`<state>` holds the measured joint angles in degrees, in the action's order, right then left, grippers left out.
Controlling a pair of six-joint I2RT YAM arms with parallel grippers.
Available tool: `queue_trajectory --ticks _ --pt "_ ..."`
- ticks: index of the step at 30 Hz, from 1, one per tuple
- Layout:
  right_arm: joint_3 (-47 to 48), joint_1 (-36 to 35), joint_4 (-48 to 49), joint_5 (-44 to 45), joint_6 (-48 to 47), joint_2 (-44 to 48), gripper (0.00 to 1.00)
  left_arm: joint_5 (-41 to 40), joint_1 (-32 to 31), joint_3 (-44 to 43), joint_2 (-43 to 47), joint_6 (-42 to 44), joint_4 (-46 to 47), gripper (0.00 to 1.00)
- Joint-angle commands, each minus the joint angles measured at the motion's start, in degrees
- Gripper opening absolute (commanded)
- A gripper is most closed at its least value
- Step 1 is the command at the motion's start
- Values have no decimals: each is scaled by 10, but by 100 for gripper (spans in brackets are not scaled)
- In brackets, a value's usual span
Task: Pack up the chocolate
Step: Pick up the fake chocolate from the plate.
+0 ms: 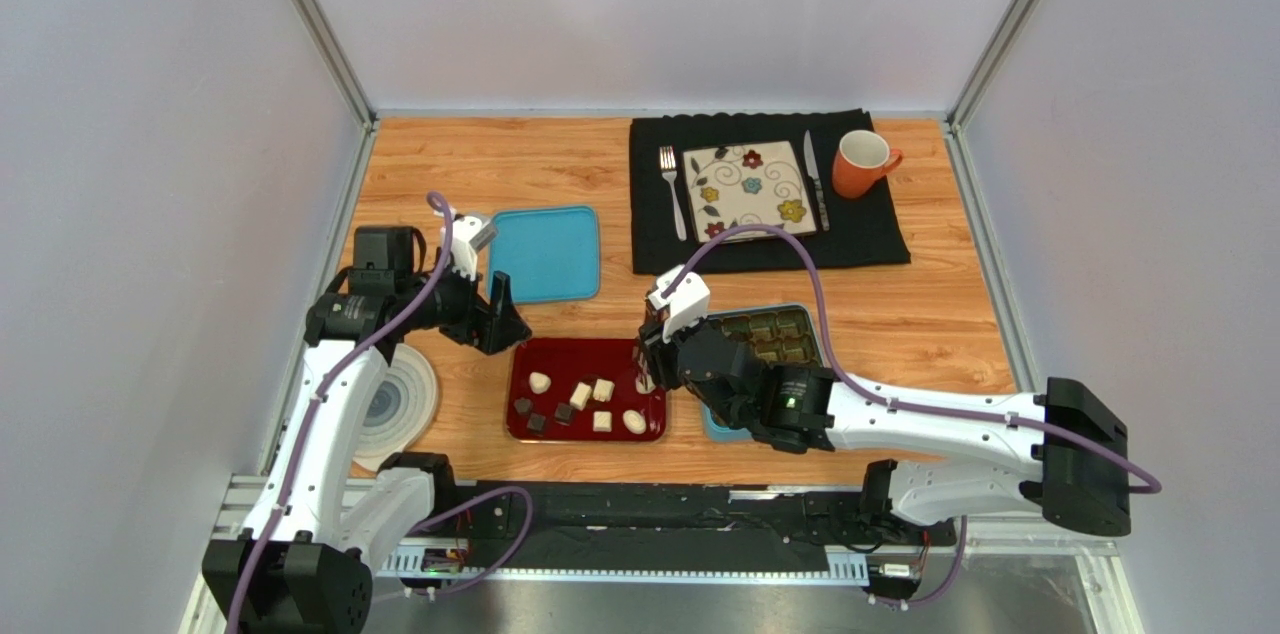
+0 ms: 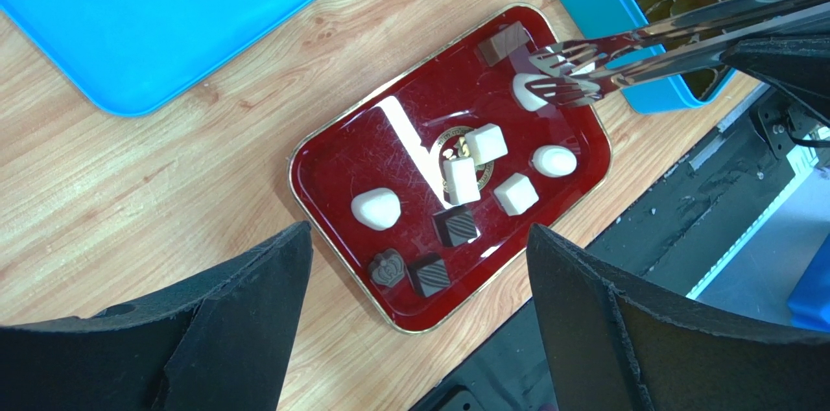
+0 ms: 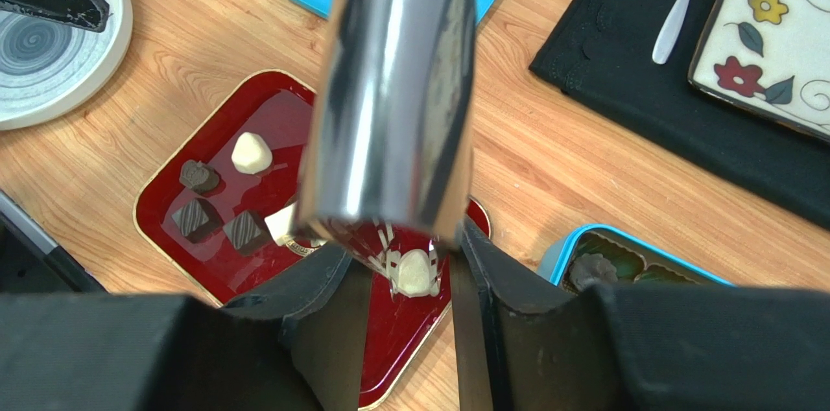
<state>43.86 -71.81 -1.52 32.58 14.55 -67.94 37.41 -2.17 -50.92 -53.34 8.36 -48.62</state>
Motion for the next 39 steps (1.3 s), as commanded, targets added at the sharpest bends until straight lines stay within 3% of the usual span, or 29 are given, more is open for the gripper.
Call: queue_trajectory --ticks 1,22,25,32,39 --pt "-3 -6 27 20 16 -3 36 3 -1 -1 10 15 -1 89" --pt "-17 -8 46 35 -2 -18 41 11 -1 -12 12 16 -10 89" --pt "-19 -7 51 31 3 -22 36 9 -1 -12 14 16 -9 89" --pt "-4 -7 56 55 -4 8 12 5 -1 -11 14 19 -12 89" --pt "48 0 18 88 -63 72 11 5 -1 -9 13 17 -11 88"
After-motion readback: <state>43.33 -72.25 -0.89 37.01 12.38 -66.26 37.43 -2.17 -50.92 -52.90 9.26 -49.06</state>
